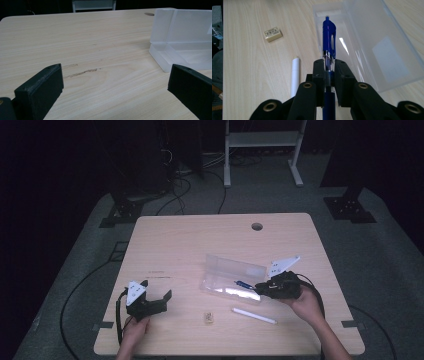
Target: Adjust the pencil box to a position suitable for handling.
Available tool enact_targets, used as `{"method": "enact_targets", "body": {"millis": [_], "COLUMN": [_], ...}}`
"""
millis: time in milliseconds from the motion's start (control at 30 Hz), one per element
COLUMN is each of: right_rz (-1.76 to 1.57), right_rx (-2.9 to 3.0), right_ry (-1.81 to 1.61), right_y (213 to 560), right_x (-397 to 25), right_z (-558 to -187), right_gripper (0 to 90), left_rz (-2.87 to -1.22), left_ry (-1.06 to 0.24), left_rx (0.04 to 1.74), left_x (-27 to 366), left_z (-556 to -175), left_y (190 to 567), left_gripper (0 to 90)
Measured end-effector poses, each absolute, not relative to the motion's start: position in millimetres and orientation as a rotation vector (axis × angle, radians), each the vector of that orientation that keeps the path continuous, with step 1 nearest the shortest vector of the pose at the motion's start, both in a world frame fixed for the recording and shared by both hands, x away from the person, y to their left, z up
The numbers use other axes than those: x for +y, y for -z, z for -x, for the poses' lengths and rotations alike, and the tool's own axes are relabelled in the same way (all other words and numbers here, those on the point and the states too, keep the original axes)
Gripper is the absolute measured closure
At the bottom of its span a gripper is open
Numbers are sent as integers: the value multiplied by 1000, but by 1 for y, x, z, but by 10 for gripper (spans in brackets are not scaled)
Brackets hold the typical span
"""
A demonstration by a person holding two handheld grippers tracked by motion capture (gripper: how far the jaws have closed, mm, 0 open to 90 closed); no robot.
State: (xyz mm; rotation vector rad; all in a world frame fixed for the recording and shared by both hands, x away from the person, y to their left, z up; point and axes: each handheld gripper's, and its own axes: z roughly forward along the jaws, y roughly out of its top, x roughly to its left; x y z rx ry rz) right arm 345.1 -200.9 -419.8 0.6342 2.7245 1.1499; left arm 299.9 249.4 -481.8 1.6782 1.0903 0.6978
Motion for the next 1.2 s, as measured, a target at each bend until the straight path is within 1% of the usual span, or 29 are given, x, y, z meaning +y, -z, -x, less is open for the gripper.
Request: {"method": "enact_targets", "body": {"millis": [1200], "right_rz": [-608], "right_rx": [2755], "right_ry": [-1128], "right_y": [419], "right_x": [-171], "right_z": [-363], "right_gripper": [789], "left_rz": [-1678], "left_ry": [-696], "left_rx": [1090], "left_x": [249], "left_z": [-300], "left_y": [482], "left_gripper": [0]}}
